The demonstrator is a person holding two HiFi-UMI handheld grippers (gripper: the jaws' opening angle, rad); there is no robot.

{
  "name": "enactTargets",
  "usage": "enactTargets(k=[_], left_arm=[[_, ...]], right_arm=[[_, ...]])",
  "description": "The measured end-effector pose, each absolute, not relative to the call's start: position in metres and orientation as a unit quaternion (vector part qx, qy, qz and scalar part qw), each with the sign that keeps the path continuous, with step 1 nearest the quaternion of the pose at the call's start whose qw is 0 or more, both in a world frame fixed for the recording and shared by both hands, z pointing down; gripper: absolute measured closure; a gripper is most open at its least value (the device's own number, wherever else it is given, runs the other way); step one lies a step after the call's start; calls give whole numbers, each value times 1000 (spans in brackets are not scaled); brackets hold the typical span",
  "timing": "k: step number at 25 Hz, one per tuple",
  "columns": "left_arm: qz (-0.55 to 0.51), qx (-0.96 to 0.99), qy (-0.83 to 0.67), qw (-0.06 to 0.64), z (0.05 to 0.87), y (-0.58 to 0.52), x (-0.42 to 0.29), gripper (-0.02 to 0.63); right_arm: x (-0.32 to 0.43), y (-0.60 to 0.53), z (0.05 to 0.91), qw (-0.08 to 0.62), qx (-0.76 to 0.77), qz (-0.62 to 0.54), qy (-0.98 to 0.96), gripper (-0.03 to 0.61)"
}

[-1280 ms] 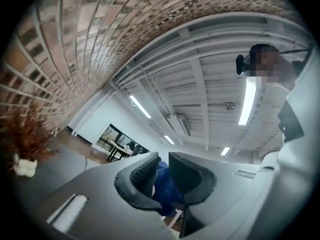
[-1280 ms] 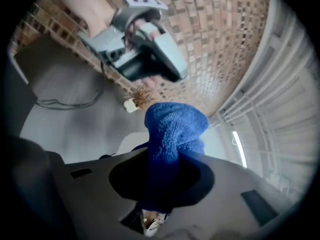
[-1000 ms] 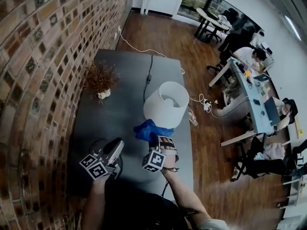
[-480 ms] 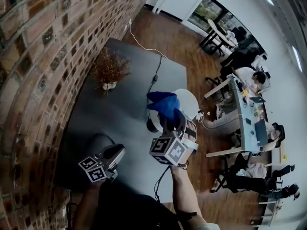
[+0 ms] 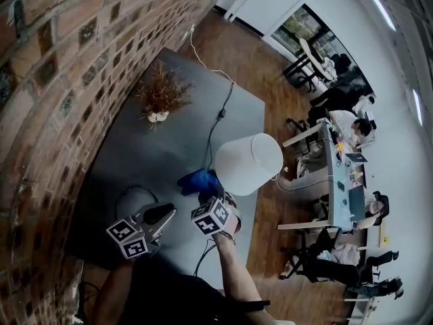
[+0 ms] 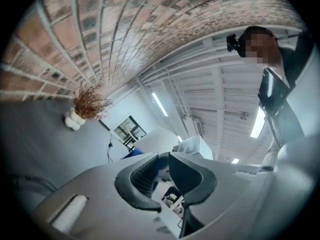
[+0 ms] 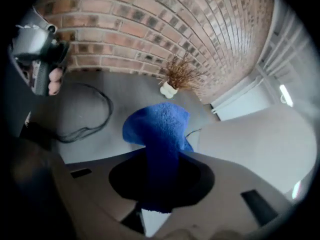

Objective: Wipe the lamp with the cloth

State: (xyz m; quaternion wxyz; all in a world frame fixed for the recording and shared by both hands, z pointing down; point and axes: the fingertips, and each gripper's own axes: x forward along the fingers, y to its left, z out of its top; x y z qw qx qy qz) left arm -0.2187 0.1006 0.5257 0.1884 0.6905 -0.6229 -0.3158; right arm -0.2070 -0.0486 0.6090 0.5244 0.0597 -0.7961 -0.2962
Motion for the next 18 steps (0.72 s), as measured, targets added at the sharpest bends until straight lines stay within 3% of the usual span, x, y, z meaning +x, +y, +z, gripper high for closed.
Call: enactTargets(k=[3, 6, 10, 13, 18], left_arm=[[-218, 720, -649, 114, 481, 74, -209, 557], [-107, 740, -664, 21, 429, 31, -190, 549], [46, 746, -654, -114, 378, -49, -145, 492], [144, 752, -634, -108, 357, -111, -109, 492], [259, 713, -651, 6, 376, -189, -112, 491]], right_arm=[[-173, -29, 595, 499, 6, -172, -849, 480], [-143, -53, 501, 419, -11, -87, -904, 481], [-149, -118, 321, 315, 30, -171, -933, 482], [-142, -170, 255, 286, 104, -227, -925, 479], [-97, -195, 251, 237, 188, -198, -932, 479]])
